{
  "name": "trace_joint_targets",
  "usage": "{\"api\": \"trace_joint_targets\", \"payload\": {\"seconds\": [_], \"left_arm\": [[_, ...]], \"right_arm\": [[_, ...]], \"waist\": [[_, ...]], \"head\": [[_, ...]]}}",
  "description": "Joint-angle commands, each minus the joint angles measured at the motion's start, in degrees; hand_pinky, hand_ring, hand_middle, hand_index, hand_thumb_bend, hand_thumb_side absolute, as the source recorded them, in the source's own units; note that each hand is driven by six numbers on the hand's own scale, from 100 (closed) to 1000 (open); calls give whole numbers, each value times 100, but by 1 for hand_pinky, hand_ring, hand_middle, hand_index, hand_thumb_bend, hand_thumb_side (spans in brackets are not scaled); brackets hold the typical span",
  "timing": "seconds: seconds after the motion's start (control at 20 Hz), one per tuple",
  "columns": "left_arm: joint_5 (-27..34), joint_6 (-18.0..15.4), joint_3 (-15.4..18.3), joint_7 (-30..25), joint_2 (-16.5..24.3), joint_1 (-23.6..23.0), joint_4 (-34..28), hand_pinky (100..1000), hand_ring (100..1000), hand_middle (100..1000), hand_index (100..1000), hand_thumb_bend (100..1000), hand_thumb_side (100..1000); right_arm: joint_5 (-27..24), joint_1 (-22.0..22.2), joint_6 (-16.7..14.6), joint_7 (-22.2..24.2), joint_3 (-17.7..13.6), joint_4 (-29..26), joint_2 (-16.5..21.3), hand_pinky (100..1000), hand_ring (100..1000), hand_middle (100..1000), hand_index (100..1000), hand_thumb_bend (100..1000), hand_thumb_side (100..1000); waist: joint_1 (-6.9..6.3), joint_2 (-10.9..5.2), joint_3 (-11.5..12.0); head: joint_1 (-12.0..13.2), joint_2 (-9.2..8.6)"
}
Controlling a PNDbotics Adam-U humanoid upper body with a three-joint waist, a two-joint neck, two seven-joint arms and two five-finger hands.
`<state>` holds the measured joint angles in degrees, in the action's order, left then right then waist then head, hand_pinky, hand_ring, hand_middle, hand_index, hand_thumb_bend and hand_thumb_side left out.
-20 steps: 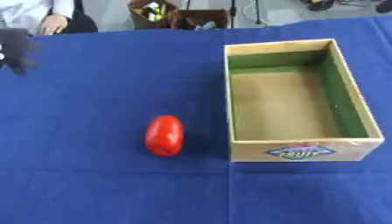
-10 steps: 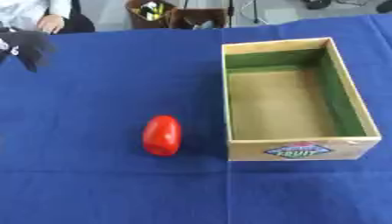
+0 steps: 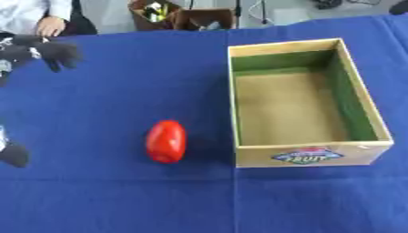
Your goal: Pick up objects on the table and place them in the box.
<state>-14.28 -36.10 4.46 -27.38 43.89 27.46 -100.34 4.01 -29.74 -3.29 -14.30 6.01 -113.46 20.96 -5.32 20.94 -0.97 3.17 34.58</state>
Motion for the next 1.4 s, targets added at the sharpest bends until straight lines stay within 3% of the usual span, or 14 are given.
{"api": "trace_joint_targets", "payload": {"seconds": [0.05,0.25,0.6,1.0,1.4], "left_arm": [[216,-290,-29,-641,263,202,79,617,740,788,979,996,807],[239,-289,-84,-1271,395,454,300,653,773,807,997,989,752],[-149,-264,-335,-1782,446,816,682,692,807,833,1000,966,687],[-508,-398,-596,-1969,287,1146,901,719,830,855,1000,955,657],[-819,-571,-895,-2225,121,1356,1049,762,855,882,1000,1000,617]], "right_arm": [[-26,-46,5,28,0,-113,125,982,941,550,704,100,811],[-40,-44,9,43,23,-113,133,983,940,548,703,100,809],[-61,-40,22,69,57,-113,138,984,940,548,701,100,806],[-78,-38,30,92,76,-113,121,986,940,546,699,100,802],[-94,-33,39,95,83,-113,111,987,938,544,697,100,796]], "waist": [[-8,-115,-4],[-48,-127,-34],[-101,-140,-86],[-124,-147,-132],[-140,-153,-164]], "head": [[-39,-19],[-44,14],[-4,18],[43,-8],[71,-35]]}}
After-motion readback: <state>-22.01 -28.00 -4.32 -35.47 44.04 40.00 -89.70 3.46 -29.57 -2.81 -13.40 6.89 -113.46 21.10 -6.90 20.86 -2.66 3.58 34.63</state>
